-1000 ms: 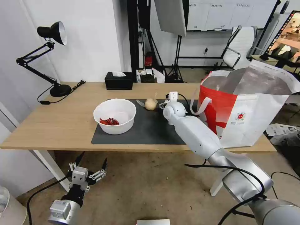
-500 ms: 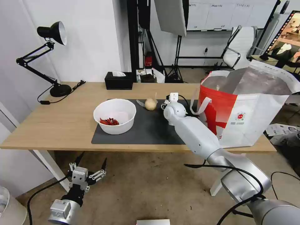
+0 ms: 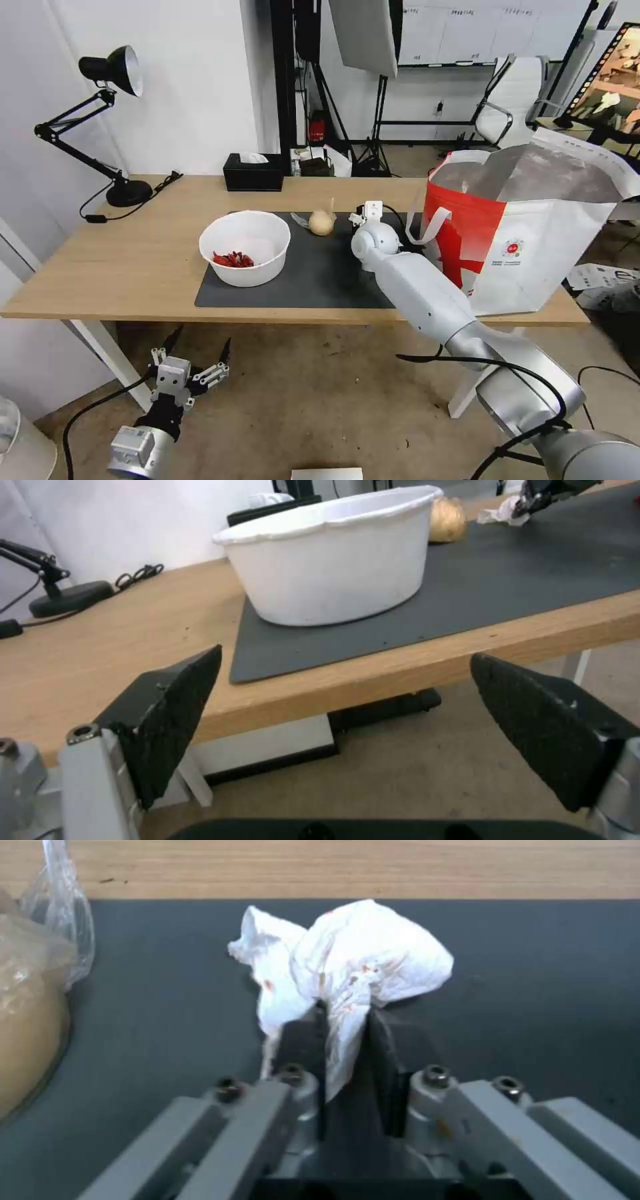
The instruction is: Pick up the trash from the table and place it into the takeout bag.
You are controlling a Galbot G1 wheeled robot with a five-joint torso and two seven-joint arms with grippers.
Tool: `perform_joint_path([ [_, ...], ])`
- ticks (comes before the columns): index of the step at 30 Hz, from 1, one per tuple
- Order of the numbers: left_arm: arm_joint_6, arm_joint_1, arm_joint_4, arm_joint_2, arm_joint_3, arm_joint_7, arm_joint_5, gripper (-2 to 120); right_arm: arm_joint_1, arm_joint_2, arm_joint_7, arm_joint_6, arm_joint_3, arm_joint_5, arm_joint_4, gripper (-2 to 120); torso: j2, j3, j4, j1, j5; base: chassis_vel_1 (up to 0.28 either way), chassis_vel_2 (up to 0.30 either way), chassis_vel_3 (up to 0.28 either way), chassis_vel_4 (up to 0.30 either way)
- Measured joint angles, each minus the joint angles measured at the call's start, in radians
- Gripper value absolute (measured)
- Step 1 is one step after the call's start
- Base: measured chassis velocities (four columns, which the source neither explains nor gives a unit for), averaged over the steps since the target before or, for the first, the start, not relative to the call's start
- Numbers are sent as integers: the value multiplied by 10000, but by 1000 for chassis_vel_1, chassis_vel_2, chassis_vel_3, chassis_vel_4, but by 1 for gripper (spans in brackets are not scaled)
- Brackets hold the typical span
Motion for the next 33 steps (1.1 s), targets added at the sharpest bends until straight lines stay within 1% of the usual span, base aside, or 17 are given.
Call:
perform_joint_path([
  [2,0,-5,0,2,21,0,1,100,-28,-50,48,36,-17,-1,72,2,0,0,0,0,0,0,0,0,0],
  [4,0,-6,0,3,31,0,1,100,-35,-73,58,38,-25,0,96,0,0,0,0,0,0,0,0,0,0],
  [10,-6,-6,-9,1,48,0,1,100,-84,-173,81,41,-32,15,228,0,0,0,0,0,0,0,0,0,0],
  [13,-10,-6,-51,10,53,-2,1,100,-291,-406,180,131,-8,21,776,0,0,0,2,1,0,0,0,0,0],
  [14,-10,-6,-51,10,53,-2,1,100,-291,-406,180,131,-8,21,776,0,0,0,2,1,0,0,0,0,0],
  [15,-12,-5,-78,17,47,-4,0,100,-418,-544,247,205,13,15,1125,0,0,0,3,0,0,0,0,0,0],
  [17,-14,12,-161,25,6,-9,-19,100,-915,-1059,412,552,79,-360,2422,0,0,0,1,0,2,0,0,0,0],
  [18,-14,12,-161,25,6,-9,-19,100,-915,-1059,412,552,79,-360,2422,0,0,0,1,0,2,0,0,0,0],
  [21,-47,41,-210,26,-46,-16,-28,100,-1863,-1909,639,1459,190,-1590,4637,0,0,-1,-3,-1,3,0,0,0,0],
  [22,-47,41,-210,26,-46,-16,-28,100,-1863,-1909,639,1459,190,-1590,4637,0,0,-1,-3,-1,3,0,0,0,0],
  [25,-53,48,-211,7,-15,-19,-14,100,-2911,-2555,646,2217,375,-2478,6342,0,0,-1,-2,-2,3,0,0,0,0],
  [26,-53,48,-211,7,-15,-19,-14,100,-2911,-2555,646,2217,375,-2478,6342,0,0,-1,-2,-2,3,0,0,0,0],
  [28,-54,46,-214,-22,25,-19,15,100,-3525,-2863,430,2633,587,-2858,7188,0,1,-2,-1,-2,0,0,0,0,0],
  [29,-54,46,-214,-22,25,-19,15,100,-3525,-2863,430,2633,587,-2858,7188,0,1,-2,-1,-2,0,0,0,0,0],
  [31,-55,47,-217,-47,43,-19,39,100,-4026,-3081,123,2932,804,-3086,7824,0,0,-1,-2,-2,3,0,0,0,0],
  [33,-55,48,-219,-49,45,-20,44,100,-4151,-3159,26,2991,890,-3132,8016,0,1,-2,-1,-2,2,0,0,0,0],
])
